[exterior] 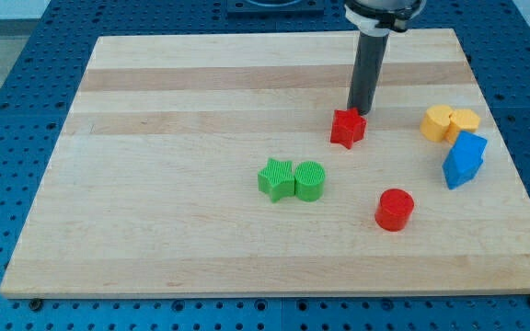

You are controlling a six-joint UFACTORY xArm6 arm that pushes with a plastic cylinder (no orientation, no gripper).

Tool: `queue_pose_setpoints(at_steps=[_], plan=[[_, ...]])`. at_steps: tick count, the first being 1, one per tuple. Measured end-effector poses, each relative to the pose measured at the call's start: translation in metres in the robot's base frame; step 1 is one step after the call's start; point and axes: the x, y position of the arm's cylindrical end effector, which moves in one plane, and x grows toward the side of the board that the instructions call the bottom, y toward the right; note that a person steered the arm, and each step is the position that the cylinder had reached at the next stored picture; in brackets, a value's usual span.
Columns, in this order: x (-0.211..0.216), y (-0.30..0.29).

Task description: Move red star to the top right of green circle

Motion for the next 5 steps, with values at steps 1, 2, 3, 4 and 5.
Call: queue_pose_setpoints(at_steps=[1, 2, 3, 4, 5], plan=[[0.0, -0.004], [0.042, -0.006], [0.044, -0.006], [0.07, -0.006], [0.078, -0.006]])
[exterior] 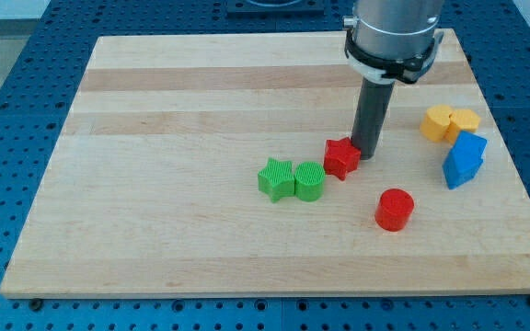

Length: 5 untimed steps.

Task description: Move red star to the top right of green circle

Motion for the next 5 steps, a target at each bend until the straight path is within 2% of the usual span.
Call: queue_pose_setpoints(at_steps=[5], plan=[[-0.0103, 0.0]])
